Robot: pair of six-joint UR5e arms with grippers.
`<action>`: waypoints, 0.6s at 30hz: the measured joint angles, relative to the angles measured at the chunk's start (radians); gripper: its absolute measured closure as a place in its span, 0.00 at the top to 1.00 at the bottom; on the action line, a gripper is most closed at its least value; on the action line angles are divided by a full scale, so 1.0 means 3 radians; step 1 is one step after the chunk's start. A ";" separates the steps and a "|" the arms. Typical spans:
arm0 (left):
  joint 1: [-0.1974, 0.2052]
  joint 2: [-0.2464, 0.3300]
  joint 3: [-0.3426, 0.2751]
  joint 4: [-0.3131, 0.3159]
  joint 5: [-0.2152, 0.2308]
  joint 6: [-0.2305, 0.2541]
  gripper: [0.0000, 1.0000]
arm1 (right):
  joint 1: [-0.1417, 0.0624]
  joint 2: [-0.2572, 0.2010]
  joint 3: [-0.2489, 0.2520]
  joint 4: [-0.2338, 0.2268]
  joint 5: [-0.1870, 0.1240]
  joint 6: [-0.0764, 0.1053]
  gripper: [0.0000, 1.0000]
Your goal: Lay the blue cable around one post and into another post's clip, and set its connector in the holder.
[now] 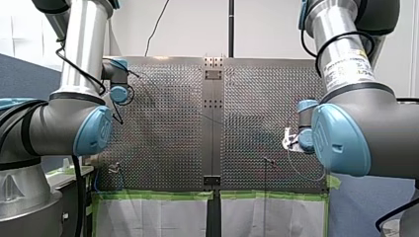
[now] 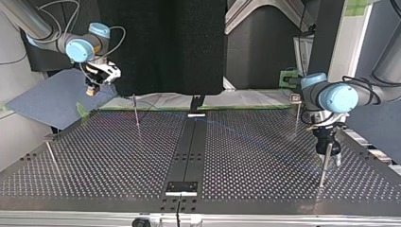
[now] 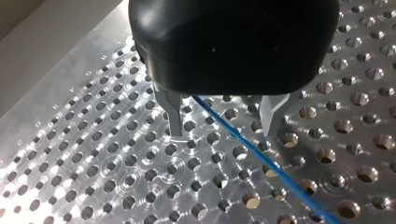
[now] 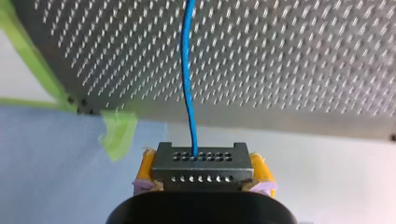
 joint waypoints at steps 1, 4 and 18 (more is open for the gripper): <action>0.0000 0.0000 0.0000 -0.0001 -0.0001 0.0002 0.82 | -0.0025 0.0000 0.0022 -0.0011 0.0008 0.0015 0.00; 0.0003 0.0000 -0.0001 -0.0007 -0.0002 0.0010 0.82 | -0.0108 0.0001 0.0094 -0.0051 0.0017 0.0074 0.00; 0.0008 0.0000 -0.0004 -0.0028 -0.0003 0.0032 0.80 | -0.0515 0.0078 0.0157 -0.0322 -0.0262 0.0065 0.00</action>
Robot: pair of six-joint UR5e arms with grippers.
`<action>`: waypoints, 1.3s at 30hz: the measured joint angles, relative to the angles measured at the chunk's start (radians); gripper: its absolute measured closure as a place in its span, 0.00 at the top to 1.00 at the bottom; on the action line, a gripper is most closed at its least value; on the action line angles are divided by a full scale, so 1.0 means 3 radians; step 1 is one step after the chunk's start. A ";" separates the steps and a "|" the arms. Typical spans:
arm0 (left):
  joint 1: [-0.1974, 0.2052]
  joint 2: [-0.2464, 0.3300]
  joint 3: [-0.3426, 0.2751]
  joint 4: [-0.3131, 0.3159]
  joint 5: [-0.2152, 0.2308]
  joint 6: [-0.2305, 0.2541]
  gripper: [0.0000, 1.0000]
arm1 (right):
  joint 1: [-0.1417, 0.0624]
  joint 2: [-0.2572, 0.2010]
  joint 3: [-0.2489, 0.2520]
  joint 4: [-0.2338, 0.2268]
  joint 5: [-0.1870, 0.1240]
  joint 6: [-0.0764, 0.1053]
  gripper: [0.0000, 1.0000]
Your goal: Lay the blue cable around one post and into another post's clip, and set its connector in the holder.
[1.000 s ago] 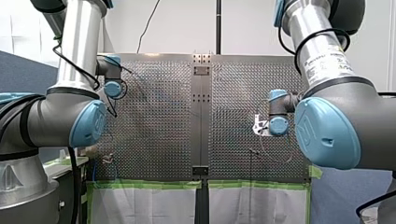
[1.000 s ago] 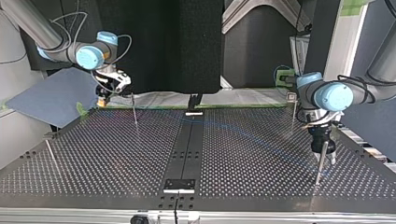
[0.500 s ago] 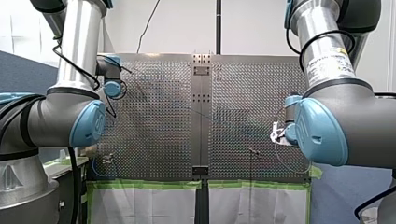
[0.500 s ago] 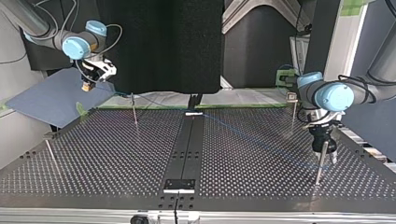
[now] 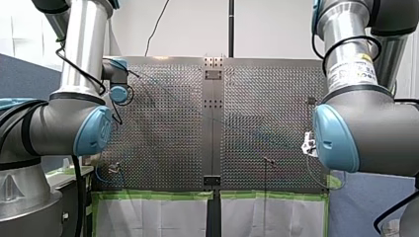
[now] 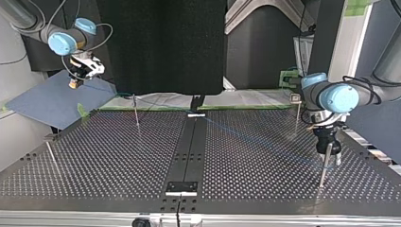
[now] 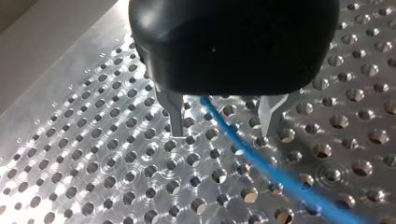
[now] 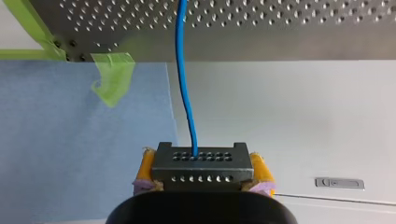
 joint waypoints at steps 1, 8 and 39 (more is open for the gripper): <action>0.0000 0.0000 0.0000 -0.0002 0.0000 0.0002 0.80 | -0.0027 0.0005 0.0000 -0.0026 -0.0027 -0.0001 0.00; 0.0000 0.0000 0.0001 -0.0006 0.0001 0.0010 0.80 | -0.0229 0.0022 -0.0001 -0.0239 -0.0241 0.0030 0.00; 0.0000 0.0000 -0.0002 -0.0036 0.0000 0.0072 0.80 | 0.0128 0.0448 0.0098 -0.0611 -0.0111 -0.0197 0.00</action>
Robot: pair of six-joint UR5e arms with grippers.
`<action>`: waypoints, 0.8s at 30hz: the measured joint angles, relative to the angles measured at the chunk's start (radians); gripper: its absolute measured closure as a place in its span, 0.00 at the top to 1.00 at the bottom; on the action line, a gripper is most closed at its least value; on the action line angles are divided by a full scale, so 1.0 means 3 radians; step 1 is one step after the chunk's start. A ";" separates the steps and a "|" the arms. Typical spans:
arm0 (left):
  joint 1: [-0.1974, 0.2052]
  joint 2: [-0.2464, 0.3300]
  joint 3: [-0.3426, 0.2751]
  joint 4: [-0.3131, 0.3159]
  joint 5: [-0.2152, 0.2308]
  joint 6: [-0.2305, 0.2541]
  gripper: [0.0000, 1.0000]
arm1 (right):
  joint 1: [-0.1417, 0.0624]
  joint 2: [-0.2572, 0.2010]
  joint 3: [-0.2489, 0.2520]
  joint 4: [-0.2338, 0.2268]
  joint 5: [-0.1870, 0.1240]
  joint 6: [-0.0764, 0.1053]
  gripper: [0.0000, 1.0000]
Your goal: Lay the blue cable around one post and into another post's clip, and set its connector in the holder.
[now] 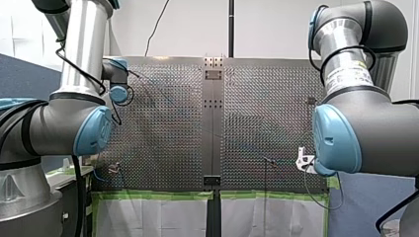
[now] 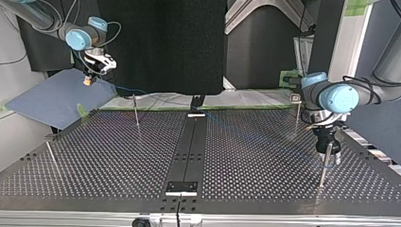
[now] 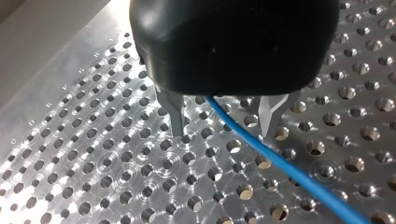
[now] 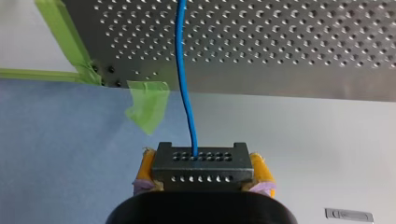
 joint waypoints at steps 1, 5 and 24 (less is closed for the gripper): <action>0.0000 0.0000 0.0000 -0.0002 0.0000 0.0002 0.80 | -0.0004 0.0024 0.0000 -0.0021 -0.0019 -0.0015 0.00; 0.0000 0.0000 0.0000 -0.0006 0.0000 0.0005 0.80 | -0.0016 0.0141 0.0000 -0.0122 -0.0128 -0.0088 0.00; 0.0003 0.0000 -0.0002 -0.0019 0.0000 0.0006 0.80 | -0.0119 0.0246 0.0002 -0.0554 -0.0631 -0.0191 0.00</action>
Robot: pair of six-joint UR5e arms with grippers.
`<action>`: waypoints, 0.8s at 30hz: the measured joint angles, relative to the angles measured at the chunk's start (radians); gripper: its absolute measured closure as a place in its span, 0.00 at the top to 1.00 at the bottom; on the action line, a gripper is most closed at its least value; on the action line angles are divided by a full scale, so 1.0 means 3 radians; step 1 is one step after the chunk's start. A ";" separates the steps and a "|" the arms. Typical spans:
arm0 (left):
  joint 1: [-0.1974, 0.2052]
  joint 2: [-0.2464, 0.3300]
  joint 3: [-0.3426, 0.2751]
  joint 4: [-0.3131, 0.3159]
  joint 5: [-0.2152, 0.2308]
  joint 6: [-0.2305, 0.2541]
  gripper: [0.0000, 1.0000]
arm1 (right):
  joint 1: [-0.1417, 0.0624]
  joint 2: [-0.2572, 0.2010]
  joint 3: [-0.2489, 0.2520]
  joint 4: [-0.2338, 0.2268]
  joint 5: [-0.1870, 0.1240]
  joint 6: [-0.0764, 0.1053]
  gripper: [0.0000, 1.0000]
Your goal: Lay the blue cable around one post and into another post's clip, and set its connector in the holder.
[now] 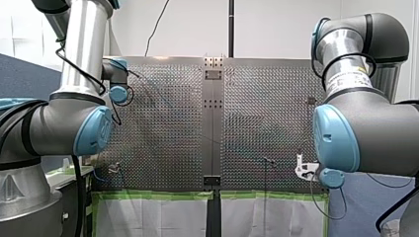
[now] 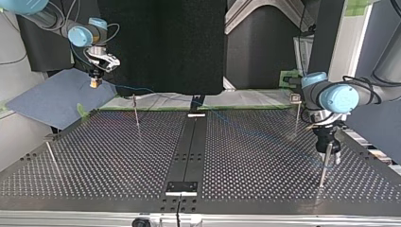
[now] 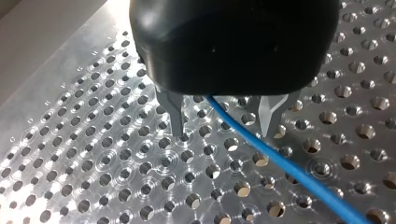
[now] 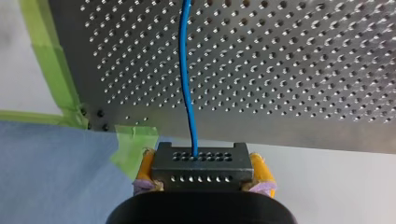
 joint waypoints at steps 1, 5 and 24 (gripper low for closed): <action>0.0000 0.0000 0.0000 -0.0001 -0.0001 0.0000 0.80 | -0.0007 0.0003 0.0002 -0.0019 -0.0026 0.0012 0.00; 0.0001 0.0000 0.0000 -0.0002 -0.0001 -0.0003 0.80 | -0.0046 0.0030 0.0027 -0.0117 -0.0140 0.0095 0.00; 0.0046 0.0000 -0.0086 0.0053 0.0006 -0.0139 0.80 | -0.0198 0.0287 0.0049 -0.0440 -0.0544 0.0268 0.00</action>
